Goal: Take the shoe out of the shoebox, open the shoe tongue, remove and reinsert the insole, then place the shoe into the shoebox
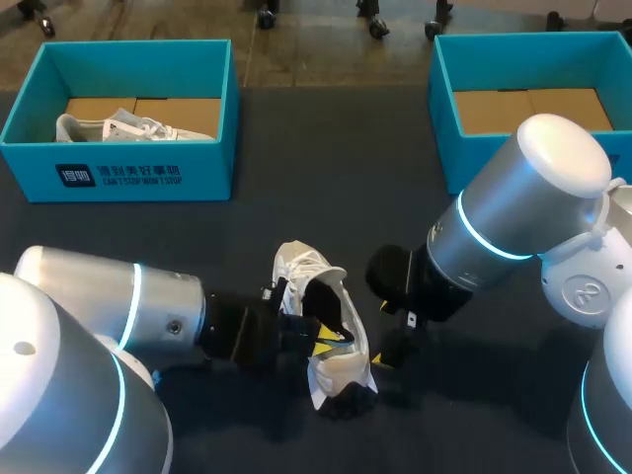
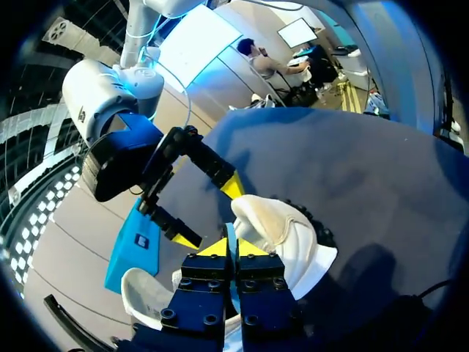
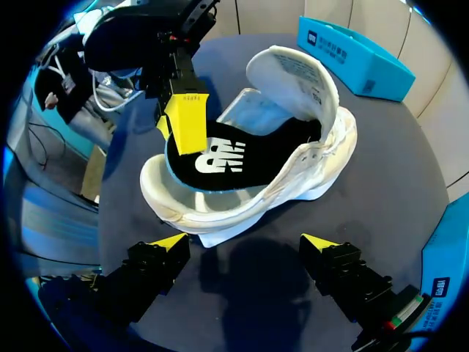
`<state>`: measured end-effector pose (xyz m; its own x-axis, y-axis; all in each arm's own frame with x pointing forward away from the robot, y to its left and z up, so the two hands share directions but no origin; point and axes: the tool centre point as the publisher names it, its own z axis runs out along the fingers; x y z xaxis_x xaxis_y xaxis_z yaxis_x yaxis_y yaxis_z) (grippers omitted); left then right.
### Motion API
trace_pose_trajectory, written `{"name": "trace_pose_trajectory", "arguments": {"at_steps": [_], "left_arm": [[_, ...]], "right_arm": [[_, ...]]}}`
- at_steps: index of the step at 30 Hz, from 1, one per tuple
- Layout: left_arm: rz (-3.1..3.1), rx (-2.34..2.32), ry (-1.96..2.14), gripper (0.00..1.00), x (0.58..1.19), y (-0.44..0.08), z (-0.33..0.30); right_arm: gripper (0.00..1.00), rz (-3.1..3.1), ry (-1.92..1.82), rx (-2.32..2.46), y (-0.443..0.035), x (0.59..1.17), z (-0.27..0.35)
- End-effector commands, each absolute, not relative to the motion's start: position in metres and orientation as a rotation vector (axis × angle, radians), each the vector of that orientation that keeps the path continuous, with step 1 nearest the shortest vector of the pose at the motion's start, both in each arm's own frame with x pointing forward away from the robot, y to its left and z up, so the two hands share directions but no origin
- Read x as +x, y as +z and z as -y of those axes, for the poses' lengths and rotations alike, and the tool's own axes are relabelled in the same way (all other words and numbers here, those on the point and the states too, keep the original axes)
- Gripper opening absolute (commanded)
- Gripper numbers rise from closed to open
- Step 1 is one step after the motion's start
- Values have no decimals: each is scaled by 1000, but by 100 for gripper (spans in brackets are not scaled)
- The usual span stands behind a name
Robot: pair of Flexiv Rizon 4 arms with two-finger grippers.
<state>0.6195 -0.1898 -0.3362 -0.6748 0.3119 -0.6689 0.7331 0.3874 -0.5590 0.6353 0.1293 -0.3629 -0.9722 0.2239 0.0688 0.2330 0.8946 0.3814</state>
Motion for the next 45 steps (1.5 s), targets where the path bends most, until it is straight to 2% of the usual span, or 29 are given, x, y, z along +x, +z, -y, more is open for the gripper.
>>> {"name": "trace_pose_trajectory", "arguments": {"at_steps": [1,8,9,10,12,13,14,25,33,34,35,37,38,45], "left_arm": [[-2215,910,-1206,0,628,-347,210],[-2255,933,-1227,0,627,-347,209],[-2254,949,-1219,15,626,-345,207],[-2251,959,-1209,36,625,-343,205],[-2241,959,-1203,91,625,-338,199],[-2236,958,-1201,98,625,-336,196],[-2229,955,-1200,100,625,-333,193],[-2197,1009,-1182,99,620,-312,179],[-2216,1069,-1146,95,620,-299,167],[-2222,1081,-1157,93,620,-296,166],[-2226,1087,-1166,88,619,-293,165],[-2233,1120,-1164,71,620,-287,164],[-2240,1130,-1174,69,619,-284,163],[-2326,1279,-1134,74,620,-268,160]], "right_arm": [[100,3039,-613,-369,-364,634,-131],[100,3039,-613,-369,-364,634,-131],[100,3039,-613,-369,-364,634,-131],[100,3039,-613,-369,-364,634,-131],[100,3039,-613,-369,-364,634,-131],[100,3039,-613,-369,-364,634,-131],[100,3039,-613,-369,-364,634,-131],[100,3078,-616,-389,-359,634,-127],[100,3101,-605,-331,-343,635,-93],[100,3102,-607,-295,-340,635,-88],[100,3105,-586,-276,-338,635,-82],[100,3102,-567,-233,-334,635,-70],[100,3101,-548,-221,-332,634,-65],[100,3056,-572,-97,-323,632,-25]]}}
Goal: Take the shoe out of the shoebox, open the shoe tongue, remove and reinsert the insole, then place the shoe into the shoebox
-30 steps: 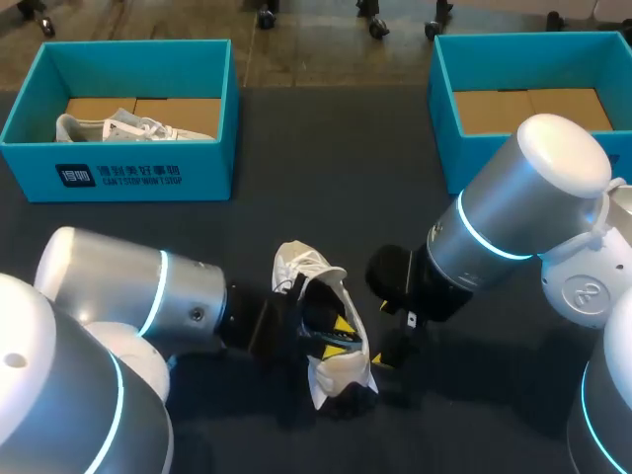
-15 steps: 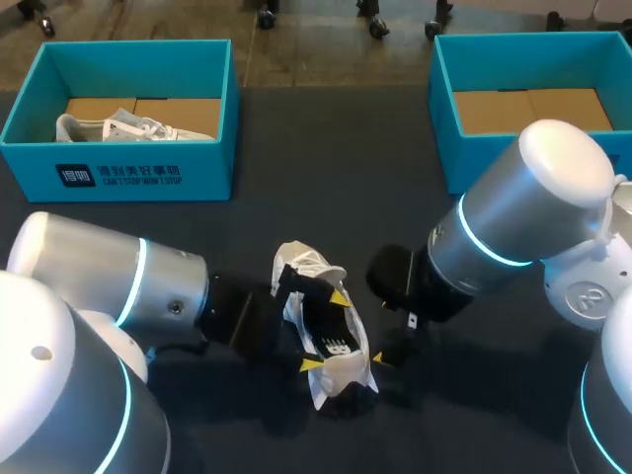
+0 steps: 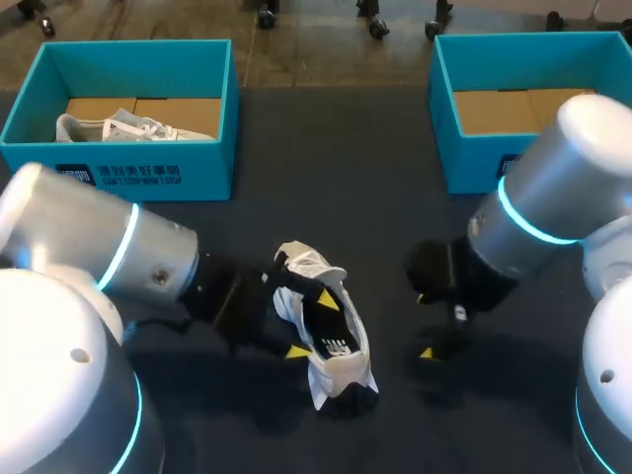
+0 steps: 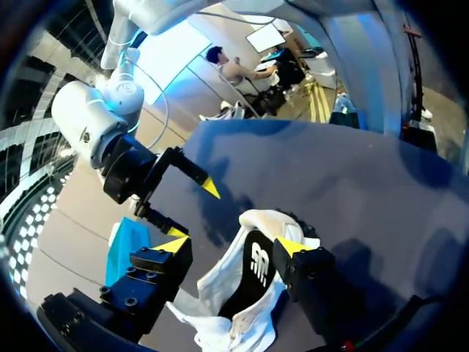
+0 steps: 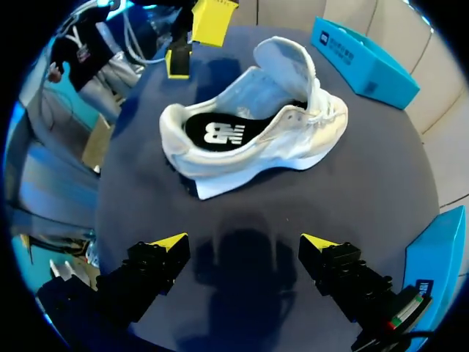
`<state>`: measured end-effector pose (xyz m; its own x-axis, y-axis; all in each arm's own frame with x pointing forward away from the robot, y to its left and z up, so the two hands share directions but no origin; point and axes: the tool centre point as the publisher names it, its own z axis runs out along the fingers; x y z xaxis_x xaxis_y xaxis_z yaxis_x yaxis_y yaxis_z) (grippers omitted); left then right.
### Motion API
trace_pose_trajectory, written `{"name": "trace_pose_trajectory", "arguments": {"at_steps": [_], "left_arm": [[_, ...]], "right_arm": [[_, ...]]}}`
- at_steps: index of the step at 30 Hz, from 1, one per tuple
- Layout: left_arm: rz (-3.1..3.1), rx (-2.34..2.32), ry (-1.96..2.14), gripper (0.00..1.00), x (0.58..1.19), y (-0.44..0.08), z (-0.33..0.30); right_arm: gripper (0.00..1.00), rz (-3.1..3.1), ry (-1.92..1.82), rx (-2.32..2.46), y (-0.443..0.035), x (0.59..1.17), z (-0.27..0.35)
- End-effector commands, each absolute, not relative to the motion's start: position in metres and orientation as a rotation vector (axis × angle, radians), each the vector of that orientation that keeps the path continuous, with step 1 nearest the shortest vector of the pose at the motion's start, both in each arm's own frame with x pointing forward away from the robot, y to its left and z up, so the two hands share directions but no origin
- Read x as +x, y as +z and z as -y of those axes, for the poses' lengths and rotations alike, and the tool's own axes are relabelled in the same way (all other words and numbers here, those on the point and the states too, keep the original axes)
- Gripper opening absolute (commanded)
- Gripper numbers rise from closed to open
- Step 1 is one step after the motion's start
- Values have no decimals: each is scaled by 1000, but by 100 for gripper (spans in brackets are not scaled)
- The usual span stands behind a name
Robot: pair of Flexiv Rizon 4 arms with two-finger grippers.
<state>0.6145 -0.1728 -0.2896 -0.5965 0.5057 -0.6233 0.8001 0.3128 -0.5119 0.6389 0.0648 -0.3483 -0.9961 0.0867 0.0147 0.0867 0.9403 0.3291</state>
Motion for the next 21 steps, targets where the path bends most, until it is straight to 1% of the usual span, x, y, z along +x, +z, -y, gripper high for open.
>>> {"name": "trace_pose_trajectory", "arguments": {"at_steps": [1,3,7,9,10,11,13,19,20,21], "left_arm": [[-2335,1291,-1128,74,620,-265,159],[-2373,1343,-1111,73,621,-262,158],[-2452,1485,-1024,64,619,-258,155],[-2464,1528,-980,62,618,-254,154],[-2471,1564,-963,59,618,-252,154],[-2476,1594,-947,51,618,-250,154],[-2508,1669,-930,48,617,-246,154],[-2558,1842,-835,50,614,-237,152],[-2568,1858,-825,53,614,-235,152],[-2573,1868,-809,59,614,-233,152]], "right_arm": [[100,-3138,598,79,-322,633,-22],[100,-3151,614,126,-323,633,-18],[100,-3151,614,126,-323,633,-18],[100,-3151,614,126,-323,633,-18],[100,-3151,614,126,-323,633,-18],[100,-3151,614,126,-323,633,-18],[100,-3151,614,126,-323,633,-18],[100,-3151,614,126,-323,633,-18],[100,-3151,614,126,-323,633,-18],[100,-3151,614,126,-323,633,-18]]}}
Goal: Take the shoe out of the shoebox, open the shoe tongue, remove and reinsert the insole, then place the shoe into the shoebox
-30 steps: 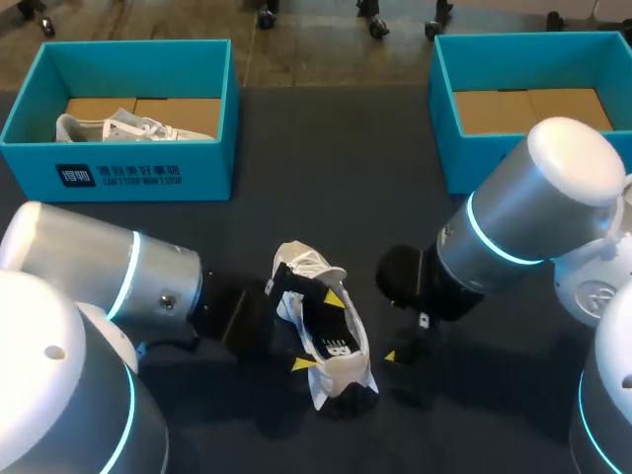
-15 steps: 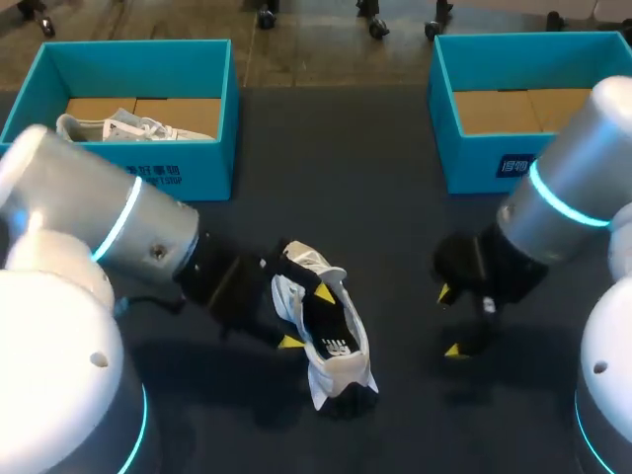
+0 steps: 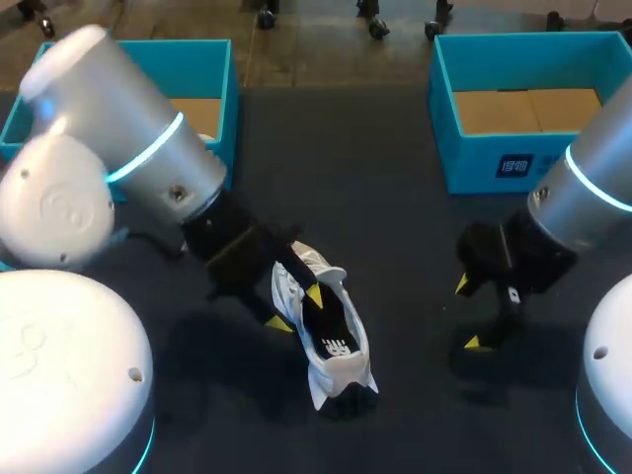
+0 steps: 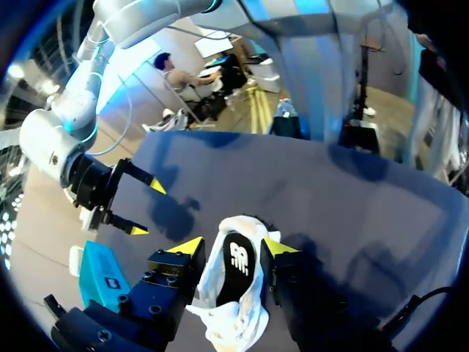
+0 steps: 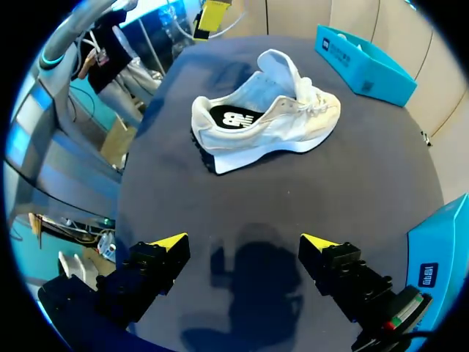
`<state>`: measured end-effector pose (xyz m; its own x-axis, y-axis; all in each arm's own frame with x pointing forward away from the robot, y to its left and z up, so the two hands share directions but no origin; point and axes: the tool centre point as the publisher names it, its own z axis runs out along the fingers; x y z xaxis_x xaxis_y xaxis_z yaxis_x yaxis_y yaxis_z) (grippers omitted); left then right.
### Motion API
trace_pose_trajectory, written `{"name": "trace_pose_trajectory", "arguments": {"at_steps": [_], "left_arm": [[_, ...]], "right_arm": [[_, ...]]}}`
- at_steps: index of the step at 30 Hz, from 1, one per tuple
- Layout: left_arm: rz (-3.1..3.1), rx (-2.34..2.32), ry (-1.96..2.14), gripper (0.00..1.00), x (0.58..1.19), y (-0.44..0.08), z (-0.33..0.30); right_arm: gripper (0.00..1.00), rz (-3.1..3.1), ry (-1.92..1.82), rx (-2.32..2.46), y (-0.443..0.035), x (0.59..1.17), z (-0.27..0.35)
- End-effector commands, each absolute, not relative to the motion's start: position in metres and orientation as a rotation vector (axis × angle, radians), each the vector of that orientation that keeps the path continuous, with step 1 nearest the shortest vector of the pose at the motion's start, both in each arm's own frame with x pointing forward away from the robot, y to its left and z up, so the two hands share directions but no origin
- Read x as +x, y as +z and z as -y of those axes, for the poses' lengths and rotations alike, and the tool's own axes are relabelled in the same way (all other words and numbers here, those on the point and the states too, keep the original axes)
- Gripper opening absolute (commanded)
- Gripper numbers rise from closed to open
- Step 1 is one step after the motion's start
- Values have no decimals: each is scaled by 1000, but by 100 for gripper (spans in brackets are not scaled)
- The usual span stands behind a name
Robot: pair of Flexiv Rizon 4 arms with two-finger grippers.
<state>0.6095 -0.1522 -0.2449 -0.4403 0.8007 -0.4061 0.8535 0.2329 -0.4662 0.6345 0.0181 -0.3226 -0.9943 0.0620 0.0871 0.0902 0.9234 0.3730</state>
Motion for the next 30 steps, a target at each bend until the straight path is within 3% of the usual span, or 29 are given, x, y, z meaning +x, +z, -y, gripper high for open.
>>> {"name": "trace_pose_trajectory", "arguments": {"at_steps": [1,3,5,12,13,14,15,16,17,19,20,22,23,30], "left_arm": [[-2579,1873,-796,62,615,-232,152],[-2589,1885,-790,62,616,-230,152],[-2607,1907,-753,69,616,-228,151],[-2661,2004,-641,65,609,-227,147],[-2655,2012,-620,67,608,-227,148],[-2654,2026,-610,77,608,-229,147],[-2654,2026,-610,78,608,-229,147],[-2654,2026,-610,84,608,-229,147],[-2654,2026,-610,83,608,-229,147],[-2654,2026,-610,69,608,-229,147],[-2654,2026,-610,45,608,-229,147],[-2654,2026,-610,43,608,-229,147],[-2654,2026,-610,0,608,-229,147],[-2654,2026,-610,0,608,-229,147]], "right_arm": [[100,3011,-587,-120,-323,633,-18],[100,3011,-587,-120,-323,633,-18],[100,3010,-580,-124,-321,633,-11],[100,2999,-524,-147,-310,638,27],[100,2987,-515,-160,-310,639,28],[100,2987,-515,-160,-310,639,28],[100,2987,-515,-160,-310,639,28],[100,2987,-515,-160,-310,639,28],[100,2987,-515,-160,-310,639,28],[100,2987,-515,-160,-310,639,28],[100,2987,-515,-160,-310,639,28],[100,2987,-515,-160,-310,639,28],[100,2987,-515,-160,-310,639,28],[100,2987,-515,-160,-310,639,28]]}}
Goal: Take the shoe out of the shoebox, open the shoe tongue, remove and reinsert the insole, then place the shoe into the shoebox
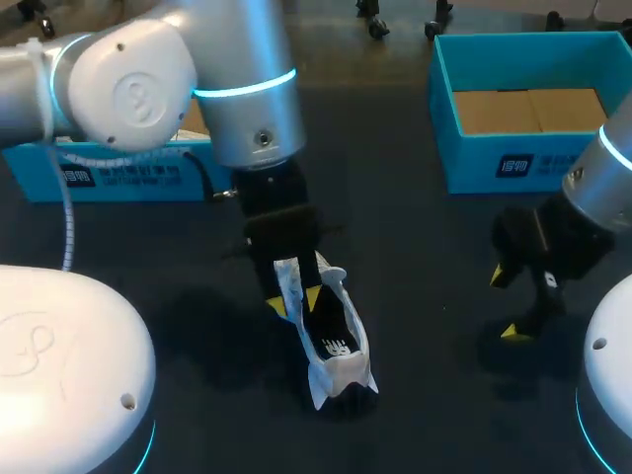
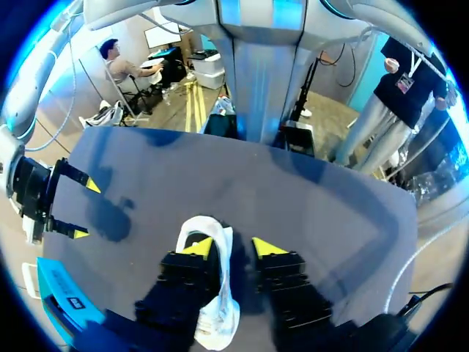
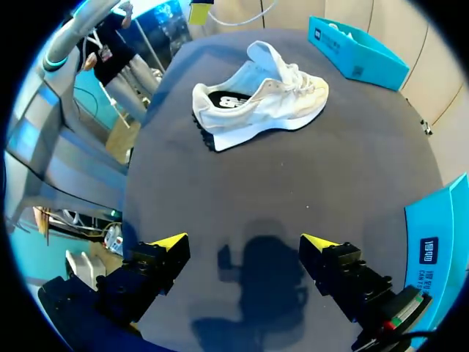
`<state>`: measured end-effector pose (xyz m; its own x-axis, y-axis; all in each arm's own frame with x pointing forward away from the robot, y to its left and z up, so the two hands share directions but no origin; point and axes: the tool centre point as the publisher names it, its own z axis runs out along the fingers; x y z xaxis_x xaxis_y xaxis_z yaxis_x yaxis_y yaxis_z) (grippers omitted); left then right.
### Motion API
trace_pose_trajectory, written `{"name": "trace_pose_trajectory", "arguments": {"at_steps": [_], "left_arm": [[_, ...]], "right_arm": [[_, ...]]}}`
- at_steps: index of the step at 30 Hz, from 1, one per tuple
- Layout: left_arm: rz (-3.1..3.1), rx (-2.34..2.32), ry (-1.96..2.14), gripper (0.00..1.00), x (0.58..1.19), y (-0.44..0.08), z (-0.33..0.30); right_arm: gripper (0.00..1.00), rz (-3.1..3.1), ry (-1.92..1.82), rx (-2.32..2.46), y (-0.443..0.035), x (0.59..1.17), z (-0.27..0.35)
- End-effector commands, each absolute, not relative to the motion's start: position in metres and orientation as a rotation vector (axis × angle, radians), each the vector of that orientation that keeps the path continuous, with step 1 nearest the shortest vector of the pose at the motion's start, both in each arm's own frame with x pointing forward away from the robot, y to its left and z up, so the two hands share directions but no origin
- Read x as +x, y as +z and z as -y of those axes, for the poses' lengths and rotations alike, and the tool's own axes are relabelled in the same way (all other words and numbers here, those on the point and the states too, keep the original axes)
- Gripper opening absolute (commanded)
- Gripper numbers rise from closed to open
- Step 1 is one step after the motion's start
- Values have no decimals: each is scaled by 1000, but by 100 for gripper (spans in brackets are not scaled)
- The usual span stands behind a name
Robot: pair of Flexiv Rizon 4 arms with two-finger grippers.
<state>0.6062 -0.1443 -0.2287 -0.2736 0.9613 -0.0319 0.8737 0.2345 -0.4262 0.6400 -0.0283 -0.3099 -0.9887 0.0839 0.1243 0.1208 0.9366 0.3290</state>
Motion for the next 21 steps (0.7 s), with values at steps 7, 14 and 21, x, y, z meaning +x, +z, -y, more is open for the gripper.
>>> {"name": "trace_pose_trajectory", "arguments": {"at_steps": [7,14,21], "left_arm": [[2267,-1695,428,0,612,-234,157],[2217,-1736,73,0,624,-261,162],[2217,-1736,73,0,624,-261,162]], "right_arm": [[100,2987,-515,-160,-310,639,28],[100,2987,-515,-160,-310,639,28],[100,2987,-515,-160,-310,639,28]]}}
